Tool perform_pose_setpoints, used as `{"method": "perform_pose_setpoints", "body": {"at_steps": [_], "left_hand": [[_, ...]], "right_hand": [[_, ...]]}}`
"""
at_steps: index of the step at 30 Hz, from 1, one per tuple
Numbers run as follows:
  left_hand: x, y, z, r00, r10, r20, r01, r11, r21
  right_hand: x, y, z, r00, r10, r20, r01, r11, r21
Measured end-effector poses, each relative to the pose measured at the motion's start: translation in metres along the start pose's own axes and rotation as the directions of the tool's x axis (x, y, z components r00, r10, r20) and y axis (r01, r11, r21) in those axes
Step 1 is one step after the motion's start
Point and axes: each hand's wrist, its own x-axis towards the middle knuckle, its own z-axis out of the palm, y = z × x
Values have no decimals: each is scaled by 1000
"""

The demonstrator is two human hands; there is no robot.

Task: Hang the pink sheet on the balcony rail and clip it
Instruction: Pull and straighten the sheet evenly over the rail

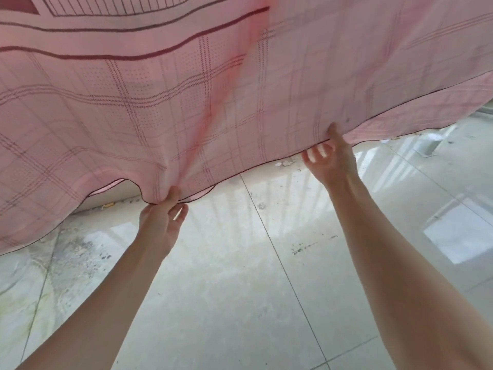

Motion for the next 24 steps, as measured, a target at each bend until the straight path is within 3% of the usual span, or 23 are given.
{"method": "perform_pose_setpoints", "body": {"at_steps": [9,14,20,22,24], "left_hand": [[-2,-9,6,1000,-13,3,13,1000,15],[-11,-10,-1,999,-23,27,23,1000,-12],[-19,-8,-14,994,-35,99,35,999,-2],[-19,-6,-14,995,-38,88,39,999,-2],[-19,-5,-14,997,-37,67,37,999,3]], "right_hand": [[3,23,-40,998,-24,-57,27,999,46],[-1,34,-37,995,57,-82,-47,992,121],[-16,49,-4,974,199,112,-224,925,306],[-24,63,5,925,289,246,-342,915,214],[-40,73,1,938,219,269,-267,950,161]]}}
